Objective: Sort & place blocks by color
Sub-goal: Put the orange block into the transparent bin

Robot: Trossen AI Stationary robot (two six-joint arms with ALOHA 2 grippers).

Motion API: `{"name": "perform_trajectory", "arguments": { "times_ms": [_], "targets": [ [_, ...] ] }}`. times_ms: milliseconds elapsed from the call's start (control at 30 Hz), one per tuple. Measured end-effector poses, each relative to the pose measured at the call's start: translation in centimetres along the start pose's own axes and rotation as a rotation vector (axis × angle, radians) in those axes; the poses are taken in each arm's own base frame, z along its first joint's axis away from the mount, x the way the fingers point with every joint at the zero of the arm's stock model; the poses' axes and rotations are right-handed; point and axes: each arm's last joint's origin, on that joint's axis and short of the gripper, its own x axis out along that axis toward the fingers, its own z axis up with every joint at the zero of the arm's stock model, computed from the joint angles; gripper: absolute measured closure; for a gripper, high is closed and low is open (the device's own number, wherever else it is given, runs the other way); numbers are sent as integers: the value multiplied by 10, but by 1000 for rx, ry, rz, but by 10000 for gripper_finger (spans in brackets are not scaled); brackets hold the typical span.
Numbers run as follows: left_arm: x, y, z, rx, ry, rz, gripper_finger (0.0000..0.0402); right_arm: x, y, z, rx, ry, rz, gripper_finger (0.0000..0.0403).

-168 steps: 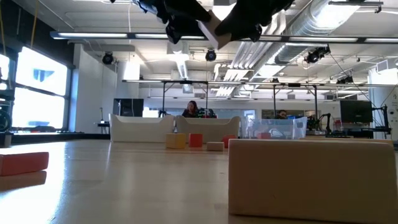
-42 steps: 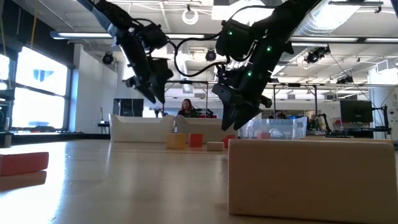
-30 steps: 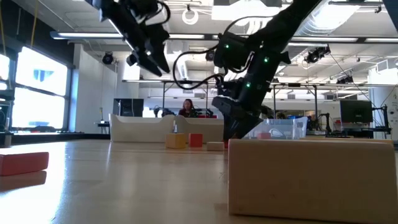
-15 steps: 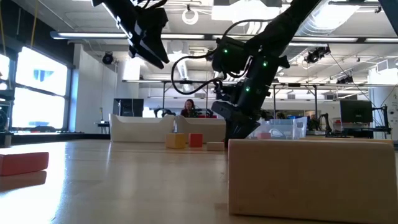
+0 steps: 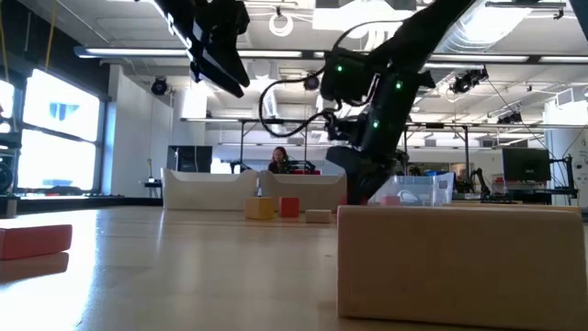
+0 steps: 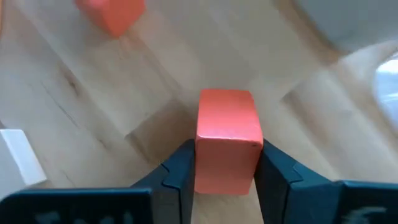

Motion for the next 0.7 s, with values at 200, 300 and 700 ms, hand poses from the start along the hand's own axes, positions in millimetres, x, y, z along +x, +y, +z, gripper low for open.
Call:
{"name": "perform_trajectory", "arguments": {
  "times_ms": [200, 300, 700],
  "targets": [
    [0, -6, -1, 11, 1, -6, 186, -24, -10, 4, 3, -40, -64, 302],
    [0, -9, -1, 5, 1, -13, 186, -36, -17, 3, -2, -52, -122, 302],
    [1, -22, -5, 23, -11, -23, 186, -77, -51, 9, 56, -136, -292, 302]
  ]
}}
